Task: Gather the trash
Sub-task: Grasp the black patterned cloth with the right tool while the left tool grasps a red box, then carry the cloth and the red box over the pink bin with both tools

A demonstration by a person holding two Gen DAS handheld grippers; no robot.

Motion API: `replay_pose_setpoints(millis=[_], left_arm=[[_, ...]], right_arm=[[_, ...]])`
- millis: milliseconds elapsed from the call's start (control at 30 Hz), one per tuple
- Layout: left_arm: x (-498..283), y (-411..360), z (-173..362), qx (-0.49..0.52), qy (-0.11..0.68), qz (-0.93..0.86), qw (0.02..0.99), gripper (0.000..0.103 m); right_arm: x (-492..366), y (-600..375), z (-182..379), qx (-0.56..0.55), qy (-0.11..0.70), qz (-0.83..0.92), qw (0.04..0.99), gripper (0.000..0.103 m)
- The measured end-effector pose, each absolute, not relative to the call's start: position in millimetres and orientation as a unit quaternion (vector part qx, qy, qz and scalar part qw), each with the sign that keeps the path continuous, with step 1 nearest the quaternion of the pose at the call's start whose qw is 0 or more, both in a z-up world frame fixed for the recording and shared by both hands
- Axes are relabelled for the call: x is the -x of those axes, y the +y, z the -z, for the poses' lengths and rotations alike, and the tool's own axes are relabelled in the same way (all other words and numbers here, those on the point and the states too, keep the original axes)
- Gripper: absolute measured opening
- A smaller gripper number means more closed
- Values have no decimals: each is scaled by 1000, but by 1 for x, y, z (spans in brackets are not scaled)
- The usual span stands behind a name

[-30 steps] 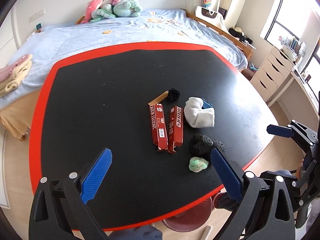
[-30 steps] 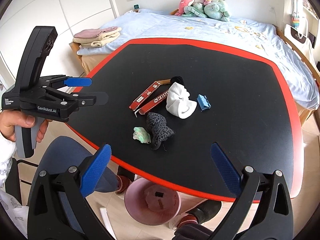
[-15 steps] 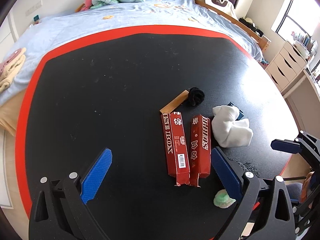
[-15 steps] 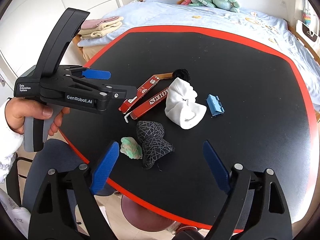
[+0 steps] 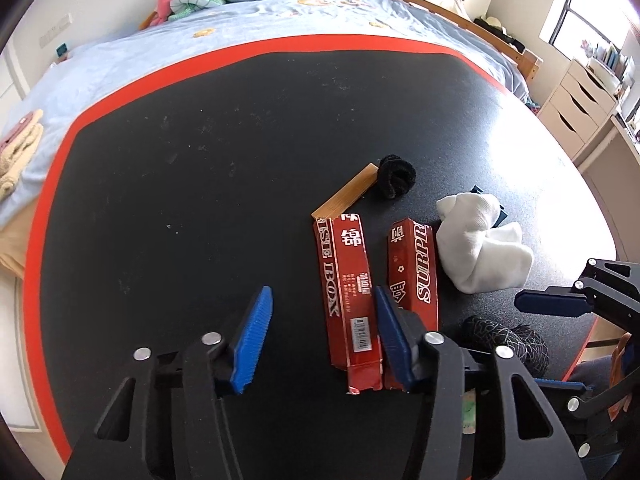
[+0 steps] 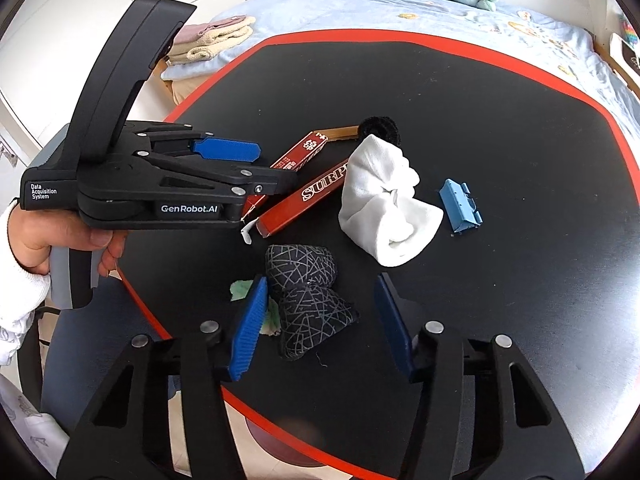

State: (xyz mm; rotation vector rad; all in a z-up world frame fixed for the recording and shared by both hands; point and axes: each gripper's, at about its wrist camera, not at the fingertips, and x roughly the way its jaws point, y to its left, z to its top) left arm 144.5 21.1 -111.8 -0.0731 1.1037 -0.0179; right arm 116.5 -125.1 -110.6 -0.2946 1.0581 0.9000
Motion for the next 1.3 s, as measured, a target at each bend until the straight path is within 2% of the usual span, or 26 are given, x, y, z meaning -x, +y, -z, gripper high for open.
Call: replay_pose_setpoints(millis=[133, 267, 767, 1300], left_arm=[[-144, 21, 109, 31, 525, 14, 850, 23], [-143, 21, 109, 35, 525, 21, 850, 22], [-101, 28, 78, 40, 495, 38, 867, 18], [-17, 0, 36, 32, 461, 90, 882, 18]], right_arm=[[-115, -124, 109, 132, 483, -421, 756, 34], [-113, -123, 107, 128, 482, -421, 758, 25], [-119, -141, 82, 103, 465, -394, 786, 23], [-55, -176, 40, 96, 431, -381, 812, 23]])
